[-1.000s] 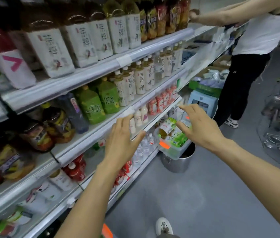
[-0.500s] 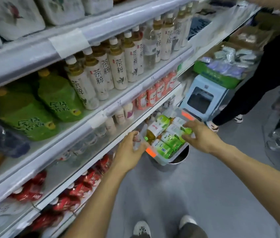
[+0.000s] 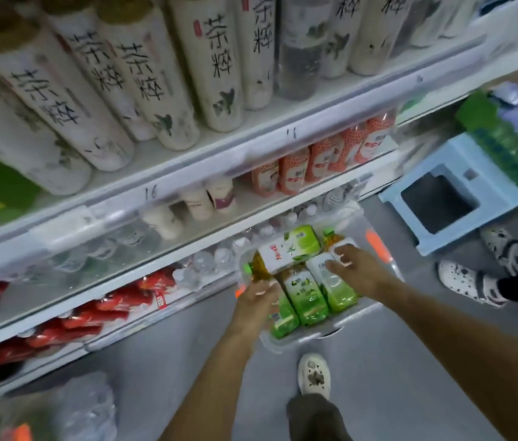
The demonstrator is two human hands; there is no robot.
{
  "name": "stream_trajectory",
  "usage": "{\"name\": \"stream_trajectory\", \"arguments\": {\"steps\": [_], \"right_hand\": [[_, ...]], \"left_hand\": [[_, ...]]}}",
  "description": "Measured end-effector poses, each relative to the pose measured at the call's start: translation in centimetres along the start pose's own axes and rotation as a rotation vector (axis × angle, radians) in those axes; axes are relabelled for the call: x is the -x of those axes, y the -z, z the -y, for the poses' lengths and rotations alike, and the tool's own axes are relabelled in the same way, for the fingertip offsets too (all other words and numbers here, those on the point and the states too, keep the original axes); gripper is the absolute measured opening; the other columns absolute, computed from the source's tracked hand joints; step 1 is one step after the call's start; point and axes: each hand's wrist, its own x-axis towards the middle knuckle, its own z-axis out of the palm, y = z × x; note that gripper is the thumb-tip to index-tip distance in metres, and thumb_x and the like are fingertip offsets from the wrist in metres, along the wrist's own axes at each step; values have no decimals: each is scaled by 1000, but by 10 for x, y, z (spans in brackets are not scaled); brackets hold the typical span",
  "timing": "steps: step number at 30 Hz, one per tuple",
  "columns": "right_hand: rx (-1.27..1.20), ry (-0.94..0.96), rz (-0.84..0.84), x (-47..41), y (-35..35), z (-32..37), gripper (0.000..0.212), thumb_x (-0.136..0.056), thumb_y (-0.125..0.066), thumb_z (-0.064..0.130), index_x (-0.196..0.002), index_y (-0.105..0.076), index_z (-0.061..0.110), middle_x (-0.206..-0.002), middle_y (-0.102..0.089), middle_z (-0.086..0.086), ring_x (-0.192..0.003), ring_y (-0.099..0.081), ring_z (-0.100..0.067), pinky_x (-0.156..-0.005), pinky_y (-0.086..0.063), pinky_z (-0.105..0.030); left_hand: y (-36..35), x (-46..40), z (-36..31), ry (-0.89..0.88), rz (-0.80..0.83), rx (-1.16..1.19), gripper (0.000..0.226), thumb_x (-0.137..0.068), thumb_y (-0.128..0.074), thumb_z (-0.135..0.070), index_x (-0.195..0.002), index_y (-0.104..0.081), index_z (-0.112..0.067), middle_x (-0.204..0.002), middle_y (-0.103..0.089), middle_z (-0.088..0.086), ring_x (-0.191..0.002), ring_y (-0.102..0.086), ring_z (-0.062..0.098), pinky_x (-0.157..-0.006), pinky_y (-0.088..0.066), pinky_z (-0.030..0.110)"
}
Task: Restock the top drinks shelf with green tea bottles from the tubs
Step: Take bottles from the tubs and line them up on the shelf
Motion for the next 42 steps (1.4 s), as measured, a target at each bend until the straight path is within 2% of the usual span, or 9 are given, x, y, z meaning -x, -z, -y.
{"name": "stream_trajectory", "arguments": {"steps": [4,9,15,21,24,29,33,36,42], "right_hand": [[35,117,138,-65,9,-18,77,-85,-77,18,-148,-34,12,-134,-42,-9,-111,-45,-15,-88,-36,-18],[474,340,169,-145,-24,-22,115,-73,-85,27,-157,-6,17,-159,-13,-11,-142,-23,-35,-115,-30,-44],[945,477,94,-179,-62,-15,108,-76,-80,31,-155,-7,21,-158,-16,-6,-144,-19,-35,-107,-40,-51],[1075,611,32,-172,-58,-2,87,-77,-76,42,-145,-28,16,-143,-36,-5,-134,-31,-29,-95,-47,-44],[891,492,128,-159,-48,3,88,-70,-77,49,-141,-36,18,-140,-43,-2,-133,-36,-27,-91,-50,-42],[-61,-47,482,-127,-35,-24,73,-65,-87,42,-126,-54,19,-110,-68,-1,-81,-74,-21,-71,-63,-41],[-299,-214,579,-90,-39,-36,56,-79,-77,42,-123,-50,20,-112,-60,5,-88,-68,-15,-65,-60,-27],[-378,-261,613,-76,-53,-46,88,-68,-80,57,-139,-42,20,-135,-53,1,-97,-68,-19,-73,-60,-30],[-408,-152,520,-65,-72,-70,57,-71,-56,77,-94,-69,28,-95,-72,5,-95,-68,-15,-90,-54,-37]], "left_hand": [[-44,-54,4,193,-23,309,15,-100,-60,-32,-105,-61,-17,-107,-66,7,-100,-65,22,-89,-54,39],[-58,-101,8,283,-115,517,14,-102,-59,-30,-97,-60,-17,-96,-64,8,-90,-62,20,-84,-52,37],[-56,-133,19,295,-140,650,13,-103,-55,-30,-107,-60,-18,-97,-66,3,-96,-62,17,-71,-51,34],[-60,-140,31,276,-145,694,18,-103,-56,-30,-116,-60,-18,-103,-67,4,-113,-60,21,-98,-52,44],[-60,-136,34,274,-142,704,17,-102,-56,-34,-101,-62,-18,-101,-68,8,-107,-61,22,-94,-52,40],[-63,-136,35,246,-142,778,50,-97,-53,-54,-119,-61,-10,-120,-67,15,-110,-64,28,-98,-51,42],[-63,-129,37,231,-26,750,87,-64,-71,-71,-130,-64,-14,-123,-71,15,-116,-67,32,-105,-49,54],[-57,-125,43,177,-17,676,103,-48,-93,-63,-135,-61,-18,-123,-71,16,-113,-69,35,-98,-52,59],[-34,-115,58,46,-176,468,83,-53,-86,-49,-127,-63,-17,-104,-77,13,-94,-76,30,-86,-60,51]]}}
